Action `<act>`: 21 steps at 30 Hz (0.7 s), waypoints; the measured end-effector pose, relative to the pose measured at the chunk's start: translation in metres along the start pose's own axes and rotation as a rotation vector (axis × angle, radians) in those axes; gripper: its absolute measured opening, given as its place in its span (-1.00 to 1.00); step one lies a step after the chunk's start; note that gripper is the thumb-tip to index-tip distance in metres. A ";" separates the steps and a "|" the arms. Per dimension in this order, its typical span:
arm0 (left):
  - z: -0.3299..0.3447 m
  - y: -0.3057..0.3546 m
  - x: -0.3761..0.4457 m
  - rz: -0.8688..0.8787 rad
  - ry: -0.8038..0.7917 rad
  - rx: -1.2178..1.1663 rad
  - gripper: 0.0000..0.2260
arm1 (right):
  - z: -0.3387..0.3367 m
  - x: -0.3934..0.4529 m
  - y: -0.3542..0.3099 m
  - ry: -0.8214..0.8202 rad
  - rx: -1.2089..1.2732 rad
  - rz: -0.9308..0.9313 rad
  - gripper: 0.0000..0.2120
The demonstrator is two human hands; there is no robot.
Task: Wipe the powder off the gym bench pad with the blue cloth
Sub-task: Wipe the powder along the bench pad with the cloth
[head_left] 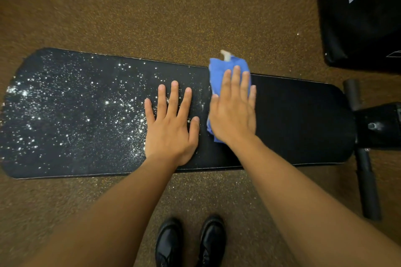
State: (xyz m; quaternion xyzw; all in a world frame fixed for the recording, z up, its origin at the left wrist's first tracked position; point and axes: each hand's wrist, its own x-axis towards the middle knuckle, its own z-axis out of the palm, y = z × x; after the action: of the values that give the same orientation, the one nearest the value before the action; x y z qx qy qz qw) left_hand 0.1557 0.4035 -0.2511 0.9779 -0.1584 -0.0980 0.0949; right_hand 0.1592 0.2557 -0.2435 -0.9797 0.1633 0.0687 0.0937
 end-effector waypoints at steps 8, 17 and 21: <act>-0.001 -0.002 0.000 0.009 0.011 -0.021 -0.43 | -0.002 -0.052 0.038 -0.086 -0.046 -0.148 -0.41; 0.001 -0.001 0.002 0.015 0.016 -0.014 -0.43 | 0.004 -0.042 0.000 -0.026 -0.003 -0.174 -0.41; 0.000 -0.002 0.000 0.009 0.017 -0.021 -0.43 | 0.002 -0.079 0.050 -0.087 -0.054 -0.129 -0.41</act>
State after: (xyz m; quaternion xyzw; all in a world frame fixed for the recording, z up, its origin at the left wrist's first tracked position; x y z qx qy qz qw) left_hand 0.1567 0.4051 -0.2512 0.9769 -0.1612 -0.0908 0.1072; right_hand 0.0684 0.2341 -0.2406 -0.9864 0.0937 0.1095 0.0785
